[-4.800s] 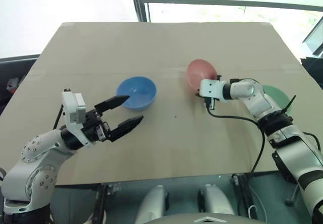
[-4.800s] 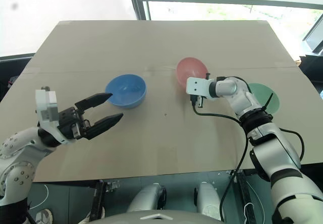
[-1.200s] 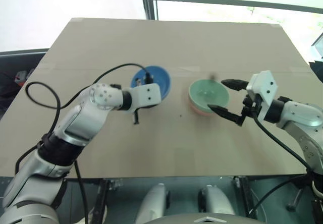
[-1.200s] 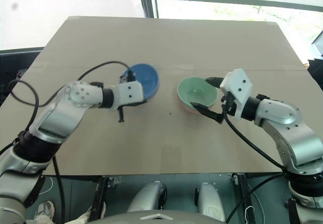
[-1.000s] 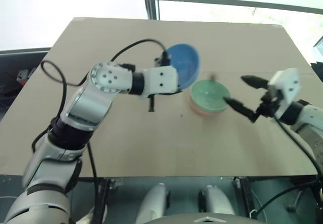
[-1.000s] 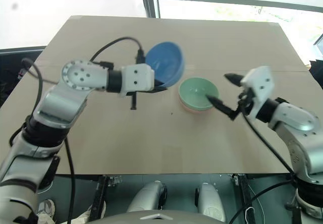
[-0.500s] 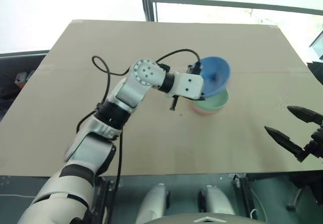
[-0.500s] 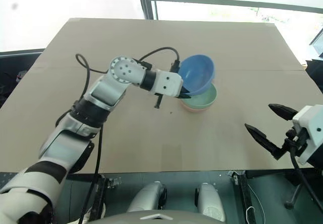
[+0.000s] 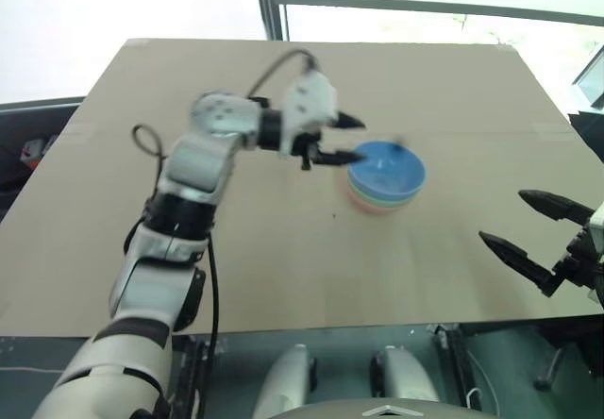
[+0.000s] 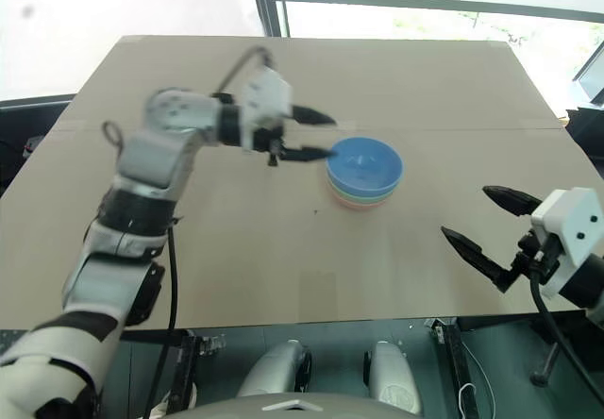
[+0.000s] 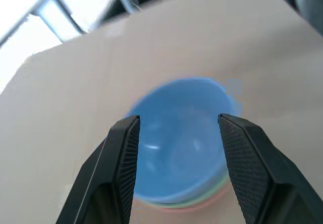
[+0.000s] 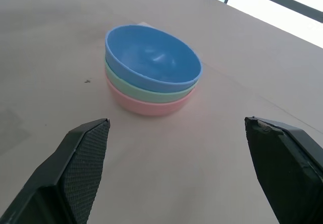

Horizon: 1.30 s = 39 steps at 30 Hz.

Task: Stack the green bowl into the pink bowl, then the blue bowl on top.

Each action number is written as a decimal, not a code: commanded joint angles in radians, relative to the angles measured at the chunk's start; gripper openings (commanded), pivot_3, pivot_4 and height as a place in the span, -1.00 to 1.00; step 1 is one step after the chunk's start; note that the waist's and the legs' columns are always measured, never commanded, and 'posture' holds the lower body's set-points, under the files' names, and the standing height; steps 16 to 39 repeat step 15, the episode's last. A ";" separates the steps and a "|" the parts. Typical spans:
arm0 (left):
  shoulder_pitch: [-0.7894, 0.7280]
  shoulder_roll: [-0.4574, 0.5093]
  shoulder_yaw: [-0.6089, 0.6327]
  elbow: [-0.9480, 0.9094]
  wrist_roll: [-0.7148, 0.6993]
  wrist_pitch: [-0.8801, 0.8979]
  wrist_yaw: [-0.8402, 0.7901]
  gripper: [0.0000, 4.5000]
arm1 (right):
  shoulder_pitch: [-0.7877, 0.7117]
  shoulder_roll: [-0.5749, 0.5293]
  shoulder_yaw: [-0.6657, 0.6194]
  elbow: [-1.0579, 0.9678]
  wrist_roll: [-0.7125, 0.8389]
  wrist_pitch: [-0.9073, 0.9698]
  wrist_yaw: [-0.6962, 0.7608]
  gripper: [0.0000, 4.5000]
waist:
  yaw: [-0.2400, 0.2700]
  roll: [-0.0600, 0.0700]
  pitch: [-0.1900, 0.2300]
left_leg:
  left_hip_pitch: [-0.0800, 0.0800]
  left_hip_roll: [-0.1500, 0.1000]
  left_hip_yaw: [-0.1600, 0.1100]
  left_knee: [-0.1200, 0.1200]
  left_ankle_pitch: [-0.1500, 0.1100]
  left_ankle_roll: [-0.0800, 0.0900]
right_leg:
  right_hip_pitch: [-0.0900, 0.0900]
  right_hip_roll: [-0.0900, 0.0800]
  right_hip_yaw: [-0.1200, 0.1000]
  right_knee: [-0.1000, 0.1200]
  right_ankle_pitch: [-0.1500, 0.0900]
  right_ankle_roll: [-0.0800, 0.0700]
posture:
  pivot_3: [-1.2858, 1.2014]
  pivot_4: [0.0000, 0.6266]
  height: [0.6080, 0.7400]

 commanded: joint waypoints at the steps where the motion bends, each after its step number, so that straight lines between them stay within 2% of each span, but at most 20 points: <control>1: 0.176 0.037 0.157 -0.171 -0.079 0.039 0.111 0.15 | -0.067 -0.033 0.070 0.074 -0.059 -0.048 -0.001 1.00 | 0.002 0.000 0.000 | 0.001 0.000 0.001 0.000 0.000 0.000 | 0.000 0.000 0.000 0.000 0.000 0.000 | 0.03 -0.52 1.00; 2: 0.233 0.071 0.177 -0.214 -0.130 0.103 0.088 0.15 | -0.098 -0.040 0.100 0.113 -0.080 -0.060 -0.001 1.00 | 0.004 -0.001 0.000 | 0.000 0.000 0.000 0.000 0.000 0.000 | 0.000 0.000 0.000 0.000 0.000 0.000 | 0.03 -0.52 1.00; 3: 0.284 0.096 0.200 -0.256 -0.200 0.163 0.059 0.39 | -0.122 -0.050 0.125 0.152 -0.084 -0.065 0.019 1.00 | 0.005 -0.001 0.000 | 0.000 0.000 0.000 0.001 0.000 0.000 | 0.000 0.000 0.000 -0.001 0.000 0.000 | 0.03 -0.52 1.00; 4: 0.332 0.117 0.225 -0.305 -0.282 0.226 0.036 0.53 | -0.142 -0.061 0.149 0.190 -0.109 -0.084 0.032 1.00 | 0.008 -0.001 0.000 | 0.000 0.000 0.000 0.002 0.000 0.000 | 0.000 0.000 0.001 -0.001 0.000 0.000 | 0.03 -0.52 1.00; 6: 0.437 0.152 0.247 -0.380 -0.285 0.232 0.063 0.96 | -0.174 -0.076 0.187 0.258 -0.136 -0.115 0.066 1.00 | 0.018 -0.001 0.000 | 0.000 0.000 0.000 0.002 0.000 0.000 | -0.001 -0.001 0.001 -0.001 0.000 0.000 | 0.03 -0.52 1.00; 7: 0.479 0.163 0.254 -0.410 -0.264 0.227 0.099 0.99 | -0.184 -0.080 0.196 0.284 -0.144 -0.130 0.081 1.00 | 0.023 -0.001 0.000 | 0.000 -0.001 -0.001 0.002 0.000 0.000 | -0.001 -0.002 0.001 -0.002 0.000 0.000 | 0.03 -0.52 1.00; 11: 0.671 0.210 0.352 -0.584 -0.341 0.313 0.162 0.99 | -0.174 -0.125 0.179 0.346 -0.140 -0.137 0.163 1.00 | 0.033 0.000 0.001 | 0.000 -0.001 -0.001 0.000 0.000 0.000 | -0.001 -0.002 0.003 -0.002 0.000 0.000 | 0.03 -0.52 1.00; 15: 0.796 0.268 0.438 -0.635 -0.385 0.345 0.154 0.99 | -0.134 -0.174 0.129 0.382 -0.127 -0.126 0.237 1.00 | 0.036 0.000 0.001 | 0.000 -0.001 -0.002 -0.001 0.000 0.000 | -0.001 -0.002 0.003 -0.003 0.000 -0.001 | 0.03 -0.52 1.00; 39: 0.796 0.268 0.438 -0.635 -0.385 0.345 0.154 0.99 | -0.134 -0.174 0.129 0.382 -0.127 -0.126 0.237 1.00 | 0.036 0.000 0.001 | 0.000 -0.001 -0.002 -0.001 0.000 0.000 | -0.001 -0.002 0.003 -0.003 0.000 -0.001 | 0.03 -0.52 1.00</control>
